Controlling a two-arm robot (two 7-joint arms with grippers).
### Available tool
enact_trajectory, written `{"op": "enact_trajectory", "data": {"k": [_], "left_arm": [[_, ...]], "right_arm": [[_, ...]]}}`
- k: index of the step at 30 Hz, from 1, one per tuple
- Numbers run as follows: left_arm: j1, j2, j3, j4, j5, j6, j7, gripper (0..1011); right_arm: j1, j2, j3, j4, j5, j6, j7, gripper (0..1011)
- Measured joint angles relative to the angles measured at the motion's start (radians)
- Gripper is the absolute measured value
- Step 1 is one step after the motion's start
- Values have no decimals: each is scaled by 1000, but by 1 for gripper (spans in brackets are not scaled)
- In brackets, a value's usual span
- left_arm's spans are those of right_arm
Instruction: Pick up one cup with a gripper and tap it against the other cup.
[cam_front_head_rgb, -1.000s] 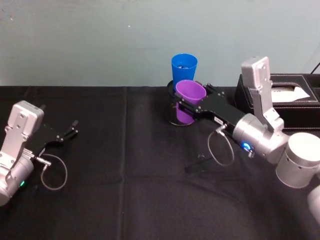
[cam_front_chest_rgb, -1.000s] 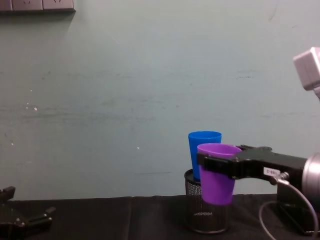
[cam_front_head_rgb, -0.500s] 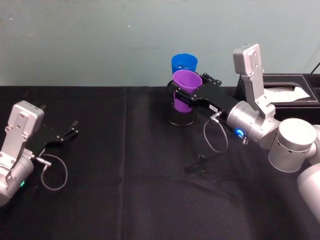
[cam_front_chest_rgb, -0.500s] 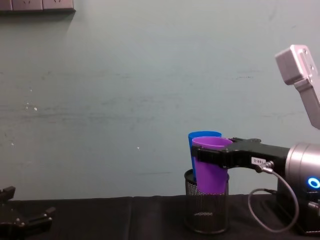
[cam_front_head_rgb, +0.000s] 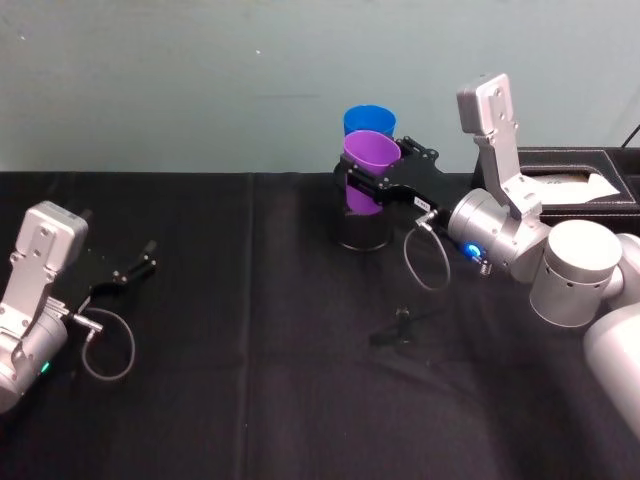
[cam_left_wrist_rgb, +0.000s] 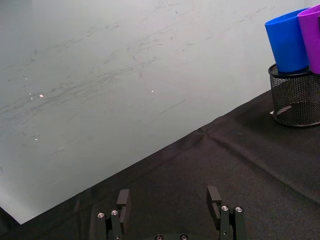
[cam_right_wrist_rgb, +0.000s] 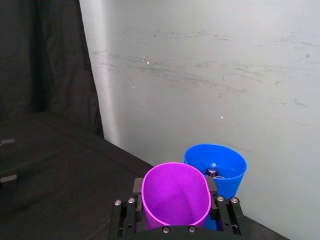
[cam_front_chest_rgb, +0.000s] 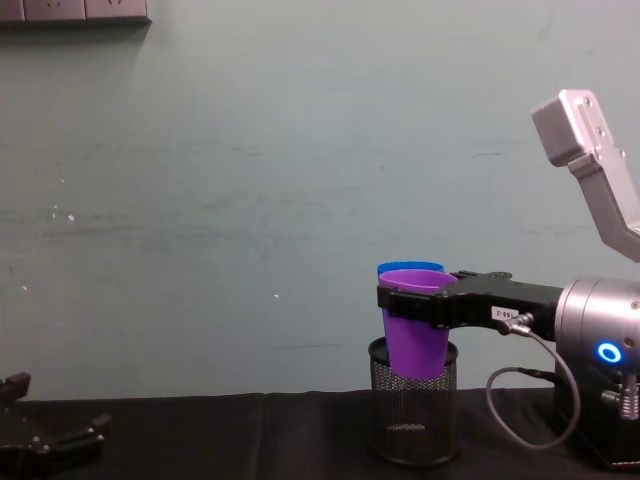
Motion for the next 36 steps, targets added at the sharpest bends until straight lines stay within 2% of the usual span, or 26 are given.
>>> {"op": "enact_trajectory", "data": {"k": [36], "left_arm": [[0, 0, 0, 0, 0, 0, 0, 1000]], "right_arm": [[39, -20, 12, 35, -25, 5, -4, 722]]}}
